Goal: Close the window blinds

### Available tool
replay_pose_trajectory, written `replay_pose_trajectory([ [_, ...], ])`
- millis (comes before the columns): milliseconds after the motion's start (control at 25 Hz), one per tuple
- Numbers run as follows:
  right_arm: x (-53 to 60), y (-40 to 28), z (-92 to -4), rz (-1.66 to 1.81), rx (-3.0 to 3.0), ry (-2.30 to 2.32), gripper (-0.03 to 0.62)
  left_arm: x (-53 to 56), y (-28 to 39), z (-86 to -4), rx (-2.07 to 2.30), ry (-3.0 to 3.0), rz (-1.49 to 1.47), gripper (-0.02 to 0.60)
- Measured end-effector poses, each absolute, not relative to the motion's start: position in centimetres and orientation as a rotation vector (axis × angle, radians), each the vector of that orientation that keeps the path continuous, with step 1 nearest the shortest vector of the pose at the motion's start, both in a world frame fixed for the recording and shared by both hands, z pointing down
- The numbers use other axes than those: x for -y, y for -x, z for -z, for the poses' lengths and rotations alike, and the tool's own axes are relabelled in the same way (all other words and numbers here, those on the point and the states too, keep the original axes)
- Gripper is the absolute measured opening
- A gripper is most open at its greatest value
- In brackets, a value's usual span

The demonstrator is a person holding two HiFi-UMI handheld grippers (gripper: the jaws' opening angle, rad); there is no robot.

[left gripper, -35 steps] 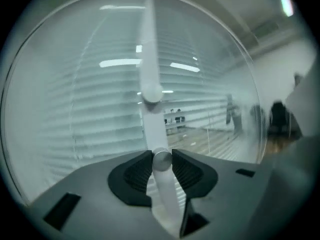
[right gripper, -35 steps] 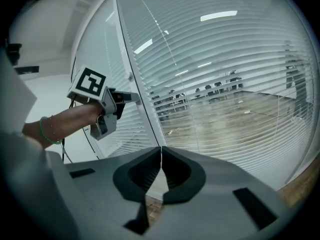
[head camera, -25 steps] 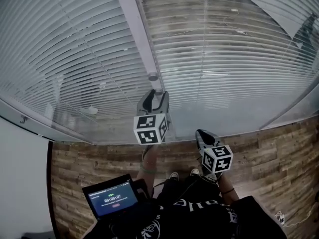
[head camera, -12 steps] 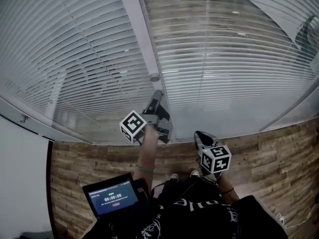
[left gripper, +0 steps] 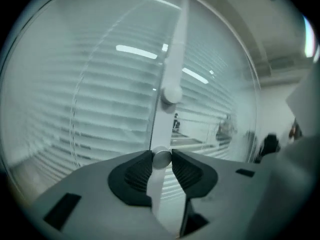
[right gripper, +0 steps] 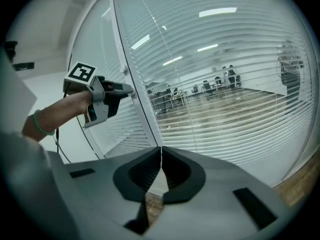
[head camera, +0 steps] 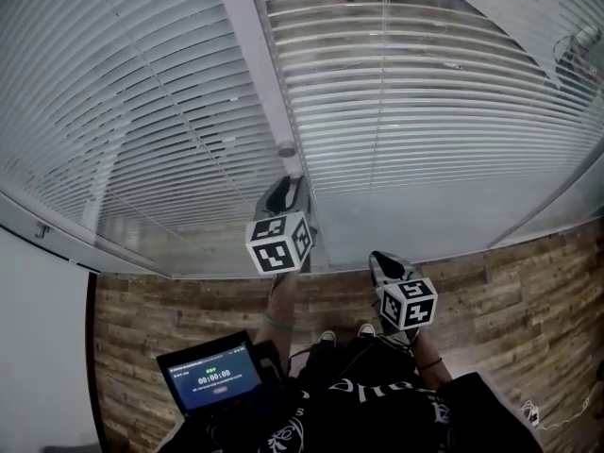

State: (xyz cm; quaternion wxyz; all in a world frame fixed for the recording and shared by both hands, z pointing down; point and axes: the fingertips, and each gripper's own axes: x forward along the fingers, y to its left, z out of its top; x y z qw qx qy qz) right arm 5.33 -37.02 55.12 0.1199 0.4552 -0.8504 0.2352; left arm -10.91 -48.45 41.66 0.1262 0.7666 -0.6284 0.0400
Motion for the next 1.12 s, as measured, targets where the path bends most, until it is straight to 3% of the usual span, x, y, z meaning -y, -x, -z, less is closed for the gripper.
replay_pose_trajectory([
  [120, 36.8, -5.6, -55.3, -0.694, 2.476, -1.333, 0.02, 48.5, 10.4, -41.9, 2.049, -2.361, -0.606, 0.126],
  [240, 36.6, -5.6, -55.6, -0.7, 2.467, -1.333, 0.02, 48.5, 10.1, -42.0, 2.114, -2.412, -0.798, 0.126],
  [360, 36.6, -5.4, -55.8, -0.703, 2.468, -1.325, 0.02, 48.5, 10.0, -41.8, 1.996, -2.416, -0.516, 0.126],
  [640, 36.5, -5.1, -55.9, -0.706, 2.468, -1.312, 0.02, 48.2, 11.2, -40.3, 1.29, -1.995, 0.644, 0.189],
  [880, 36.3, -5.3, -55.8, -0.702, 2.46, -1.32, 0.02, 48.6, 10.6, -42.0, 1.047, -1.795, 0.786, 0.186],
  [960, 36.2, -5.4, -55.9, -0.702, 2.458, -1.324, 0.02, 48.8, 10.7, -42.1, 1.02, -1.739, 0.851, 0.146],
  [1120, 36.0, -5.8, -56.2, -0.713, 2.44, -1.343, 0.02, 48.9, 10.8, -42.1, 1.102, -1.788, 0.793, 0.13],
])
